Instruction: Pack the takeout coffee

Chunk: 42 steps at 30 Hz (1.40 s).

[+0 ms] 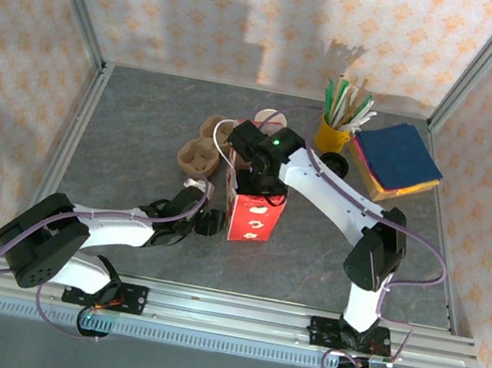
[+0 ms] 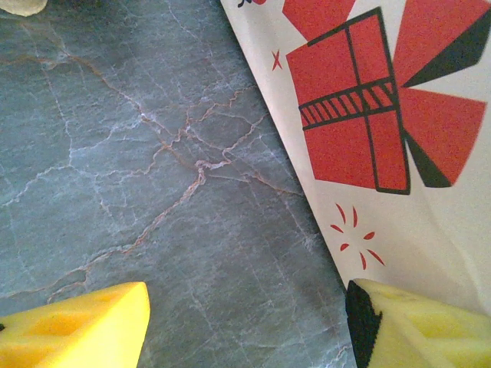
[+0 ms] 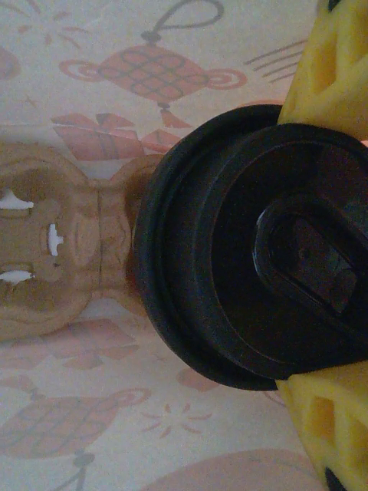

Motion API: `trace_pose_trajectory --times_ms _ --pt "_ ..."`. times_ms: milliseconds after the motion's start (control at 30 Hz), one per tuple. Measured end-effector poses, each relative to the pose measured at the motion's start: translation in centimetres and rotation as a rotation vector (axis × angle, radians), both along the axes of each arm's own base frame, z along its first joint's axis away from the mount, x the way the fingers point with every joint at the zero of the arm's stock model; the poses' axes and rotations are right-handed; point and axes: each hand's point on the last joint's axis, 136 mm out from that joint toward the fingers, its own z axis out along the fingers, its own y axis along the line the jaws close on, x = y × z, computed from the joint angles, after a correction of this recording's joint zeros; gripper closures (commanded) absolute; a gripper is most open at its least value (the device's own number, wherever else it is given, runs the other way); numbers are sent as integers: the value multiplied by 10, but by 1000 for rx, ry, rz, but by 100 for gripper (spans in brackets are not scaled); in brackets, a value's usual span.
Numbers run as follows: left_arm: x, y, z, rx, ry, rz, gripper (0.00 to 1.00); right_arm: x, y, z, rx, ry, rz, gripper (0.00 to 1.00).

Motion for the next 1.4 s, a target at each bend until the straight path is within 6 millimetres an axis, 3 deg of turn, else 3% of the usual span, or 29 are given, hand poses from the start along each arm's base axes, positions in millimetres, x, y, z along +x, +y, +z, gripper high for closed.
trace_pose_trajectory --times_ms 1400 --pt "0 1 0 2 -1 3 29 1 2 3 8 -8 1 53"
